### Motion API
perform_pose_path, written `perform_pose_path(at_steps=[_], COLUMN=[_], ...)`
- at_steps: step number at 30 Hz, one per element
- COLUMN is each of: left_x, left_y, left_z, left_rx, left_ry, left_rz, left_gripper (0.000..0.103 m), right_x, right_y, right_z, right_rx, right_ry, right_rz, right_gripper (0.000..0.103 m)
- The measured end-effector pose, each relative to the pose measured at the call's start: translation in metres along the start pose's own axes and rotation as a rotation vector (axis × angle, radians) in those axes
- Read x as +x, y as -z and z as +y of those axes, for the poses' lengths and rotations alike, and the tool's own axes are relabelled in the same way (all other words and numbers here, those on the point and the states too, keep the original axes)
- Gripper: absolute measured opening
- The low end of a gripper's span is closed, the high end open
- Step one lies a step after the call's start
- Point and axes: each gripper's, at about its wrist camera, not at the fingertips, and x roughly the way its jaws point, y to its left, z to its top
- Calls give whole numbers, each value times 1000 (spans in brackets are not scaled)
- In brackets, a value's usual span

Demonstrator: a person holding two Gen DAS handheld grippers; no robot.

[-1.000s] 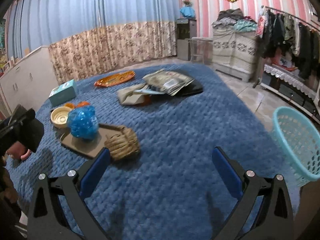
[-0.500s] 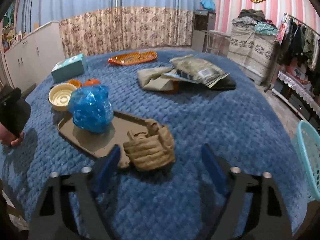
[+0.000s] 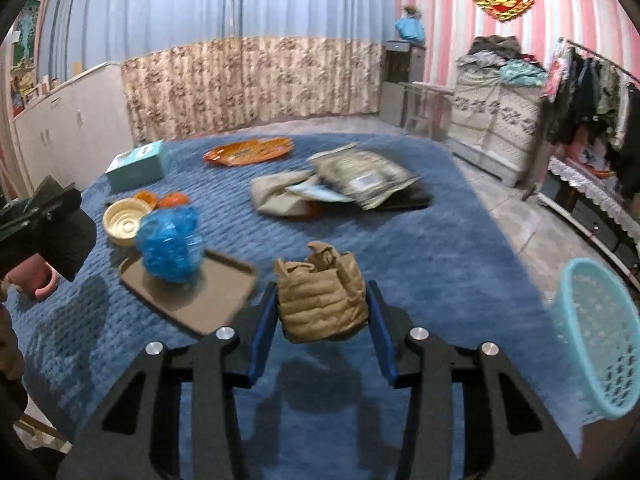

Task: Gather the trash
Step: 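Grasp the tan woven pouch on the tray with the right tool while the left holds the can, then carry the pouch in the right tool and the can in the left tool over the blue basket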

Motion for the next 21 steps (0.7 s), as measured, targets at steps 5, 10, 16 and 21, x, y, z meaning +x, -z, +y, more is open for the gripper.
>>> perform_pose_path(at_steps=[5, 10, 16, 21], left_x=[-1, -3, -1, 4], left_y=[-16, -32, -44, -49], left_z=[-39, -85, -141, -193], left_rx=[31, 68, 111, 158], left_ry=[45, 94, 163, 234], left_rz=[-23, -45, -65, -69], left_gripper=[61, 61, 61, 61], right_x=[-22, -41, -58, -65], right_y=[-11, -15, 4, 15], right_z=[-53, -120, -189, -236], right_rx=[48, 147, 261, 358], right_ry=[79, 158, 276, 351], right_rz=[-33, -67, -77, -86], right_gripper=[44, 44, 44, 44])
